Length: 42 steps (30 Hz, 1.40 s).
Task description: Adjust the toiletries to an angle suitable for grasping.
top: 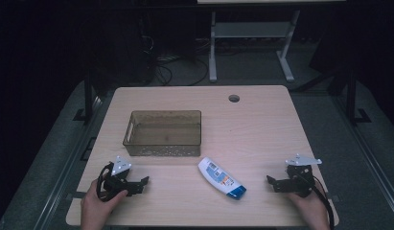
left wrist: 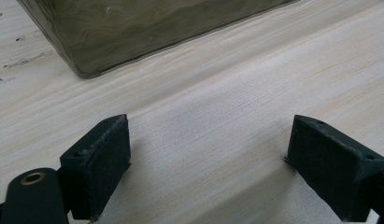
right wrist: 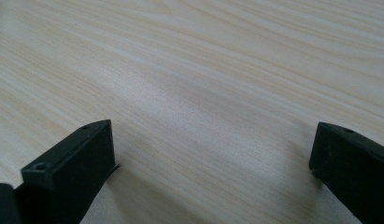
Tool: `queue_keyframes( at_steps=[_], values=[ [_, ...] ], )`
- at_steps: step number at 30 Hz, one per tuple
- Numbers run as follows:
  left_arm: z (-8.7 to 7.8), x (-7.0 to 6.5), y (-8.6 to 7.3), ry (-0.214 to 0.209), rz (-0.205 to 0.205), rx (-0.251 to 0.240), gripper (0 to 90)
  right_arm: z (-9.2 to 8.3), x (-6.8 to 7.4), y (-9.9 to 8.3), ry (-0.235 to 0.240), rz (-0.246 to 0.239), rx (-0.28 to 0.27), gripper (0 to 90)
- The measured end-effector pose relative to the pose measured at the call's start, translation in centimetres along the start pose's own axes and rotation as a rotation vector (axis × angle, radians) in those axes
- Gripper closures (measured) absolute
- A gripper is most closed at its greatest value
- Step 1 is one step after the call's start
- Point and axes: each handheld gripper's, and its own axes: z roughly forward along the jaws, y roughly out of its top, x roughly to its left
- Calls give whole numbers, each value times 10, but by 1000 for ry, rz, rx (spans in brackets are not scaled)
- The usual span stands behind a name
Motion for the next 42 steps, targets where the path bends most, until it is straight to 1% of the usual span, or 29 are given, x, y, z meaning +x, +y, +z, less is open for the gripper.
queue_keyframes(
  at_steps=[8,11,12,13,15,16,17,19,20,22,23,27,28,30,31,32,33,34,36,38,39,40,42],
  values=[
    [0,0,0,0,0,-1,124,1,0,1,-6,5,6,0],
    [0,0,-1,1,-1,-2,124,-3,0,5,-10,7,31,88],
    [0,0,-1,1,-1,-2,124,-3,0,5,-10,7,31,88],
    [0,-1,-1,2,-6,-4,124,-6,0,6,-8,9,39,138],
    [0,-1,-1,2,-6,-4,124,-6,1,7,-6,17,43,142],
    [0,0,-1,2,-6,-4,124,-8,1,8,5,21,50,153],
    [0,-1,-1,2,-6,-4,124,-9,1,9,10,16,48,164],
    [0,-1,-1,2,-6,-3,124,-10,2,10,22,22,44,191],
    [0,-1,-1,2,-6,-3,124,-10,2,10,22,22,44,191],
    [-1,-1,-1,2,-6,-3,124,-12,3,12,36,23,39,215],
    [-1,-1,-1,3,-6,-3,124,-12,4,13,49,15,28,235],
    [-1,-1,-1,4,-9,-3,124,-13,6,15,65,15,32,255],
    [-1,-1,-1,4,-10,-3,124,-14,7,16,82,12,23,293],
    [-1,-1,-1,5,-8,-3,123,-15,7,17,86,10,18,309],
    [-1,-1,-1,7,-10,-4,123,-16,9,19,98,12,7,341],
    [-1,-1,-1,7,-10,-4,123,-16,9,19,98,12,7,341],
    [-1,-1,-1,6,-11,-4,123,-17,10,20,112,11,1,372],
    [-1,-1,-1,6,-11,-4,123,-17,11,20,122,12,-1,385],
    [-1,-1,-1,7,-11,-4,124,-18,13,22,141,2,-4,445],
    [-1,-1,-1,8,-11,-4,124,-18,14,23,147,-3,-5,460],
    [-1,-1,-1,8,-11,-4,125,-18,16,25,159,-11,-9,514],
    [-1,-1,-1,9,-11,-4,125,-18,17,26,165,-11,-11,531],
    [-1,-1,-1,9,-10,-4,127,-18,19,29,188,-9,-12,596]
  ],
)
